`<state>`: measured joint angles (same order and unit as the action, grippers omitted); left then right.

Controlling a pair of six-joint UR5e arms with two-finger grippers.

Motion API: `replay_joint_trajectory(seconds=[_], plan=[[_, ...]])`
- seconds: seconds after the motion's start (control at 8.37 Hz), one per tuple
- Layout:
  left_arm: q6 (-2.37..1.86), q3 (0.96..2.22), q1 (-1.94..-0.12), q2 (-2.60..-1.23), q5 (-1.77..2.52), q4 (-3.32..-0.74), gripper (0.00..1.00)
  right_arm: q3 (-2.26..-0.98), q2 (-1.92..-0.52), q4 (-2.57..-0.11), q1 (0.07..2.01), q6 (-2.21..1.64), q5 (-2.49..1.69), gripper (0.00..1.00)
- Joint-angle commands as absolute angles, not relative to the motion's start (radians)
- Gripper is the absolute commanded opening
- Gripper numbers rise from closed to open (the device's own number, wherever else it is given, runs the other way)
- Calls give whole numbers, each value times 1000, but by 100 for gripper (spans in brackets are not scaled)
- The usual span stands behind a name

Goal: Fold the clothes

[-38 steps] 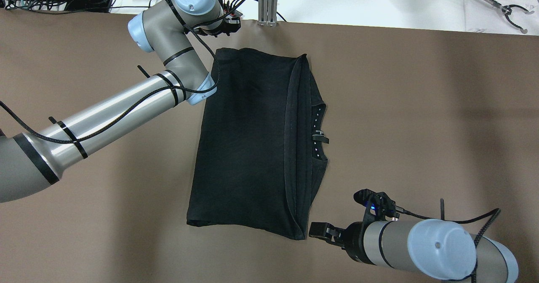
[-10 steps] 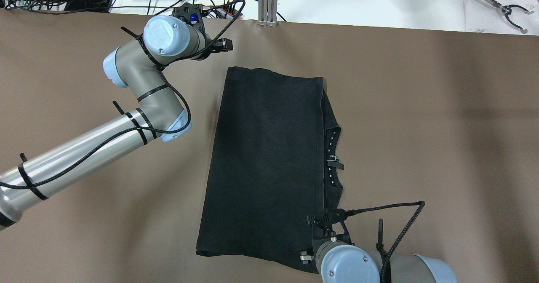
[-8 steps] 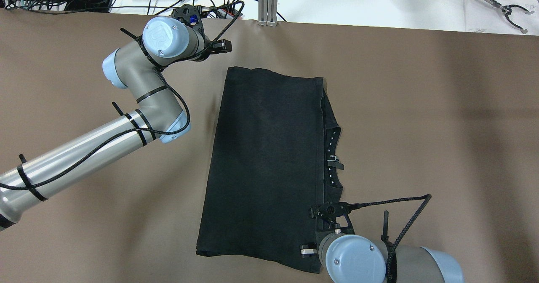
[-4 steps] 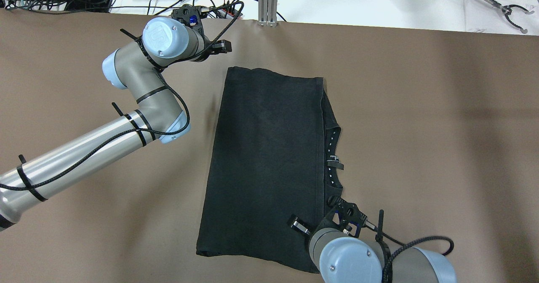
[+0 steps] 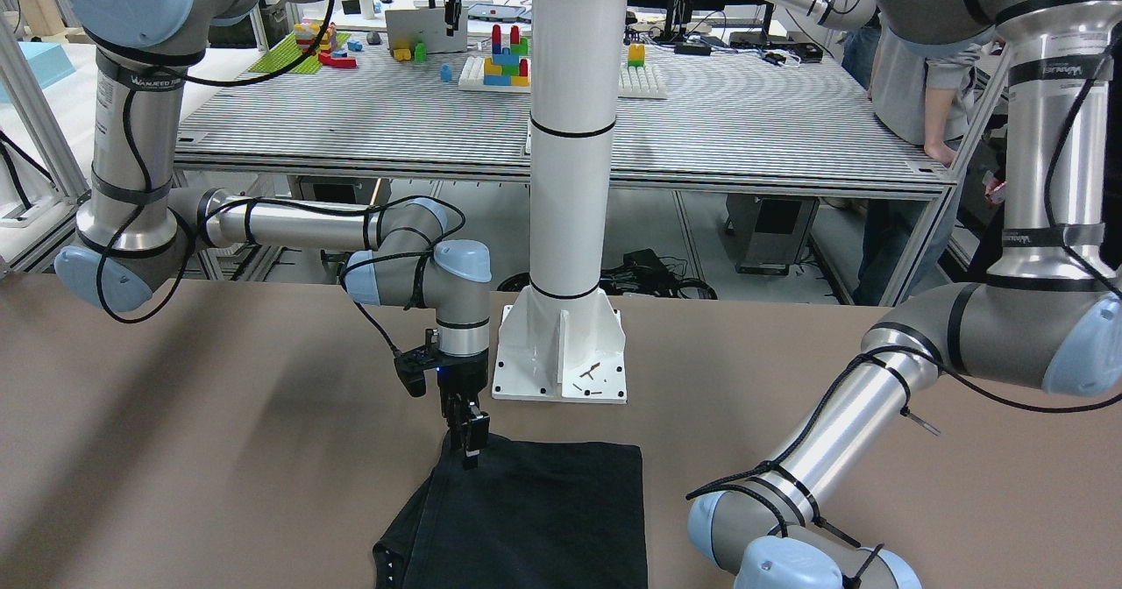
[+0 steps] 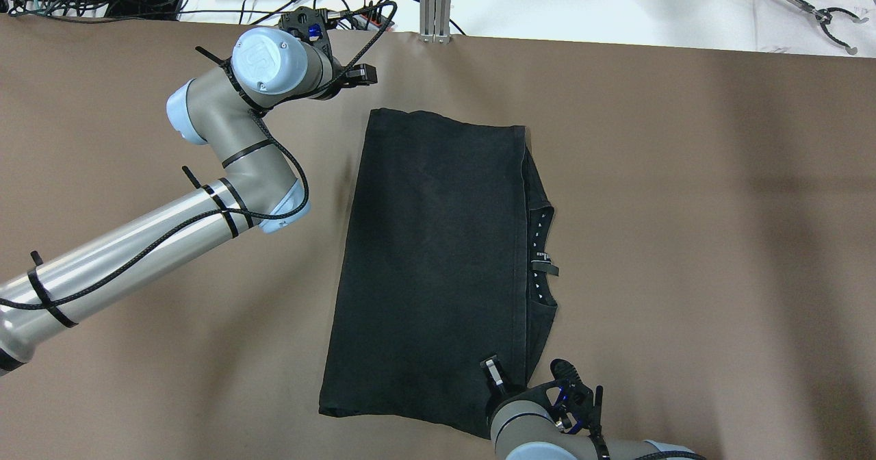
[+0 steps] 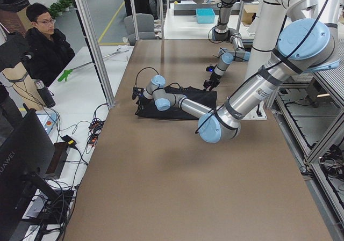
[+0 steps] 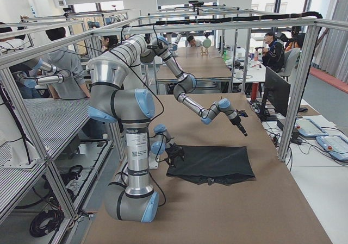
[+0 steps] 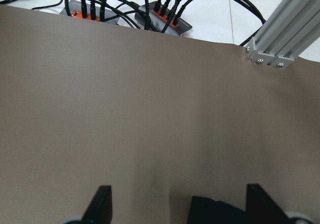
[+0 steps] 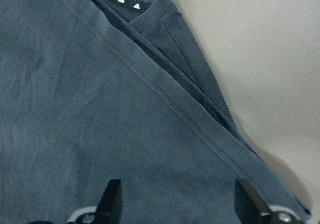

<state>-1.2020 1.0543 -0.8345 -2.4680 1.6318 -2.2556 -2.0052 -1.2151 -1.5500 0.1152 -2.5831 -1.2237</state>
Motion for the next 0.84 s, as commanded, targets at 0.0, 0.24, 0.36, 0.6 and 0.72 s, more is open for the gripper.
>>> replay_joint_trajectory(seconds=[0.0,0.24,0.36,0.6,0.72], plan=[[-1224,1057,-819,-2470,1605,-2255,94,-1959,-1204,-1569,103,-2613,-1238,65],[-1252,1058,-796,-2473,1565,-2255,94,-1986,-1195,-1626,107,-2597,-1322,68],[-1253,1058,-790,-2471,1562,-2255,94,-1987,-1193,-1629,107,-2597,-1324,75],[-1253,1058,-788,-2471,1559,-2255,94,-1968,-1193,-1629,107,-2597,-1322,79],[-1255,1058,-782,-2470,1540,-2255,94,-1967,-1192,-1629,110,-2597,-1319,79]])
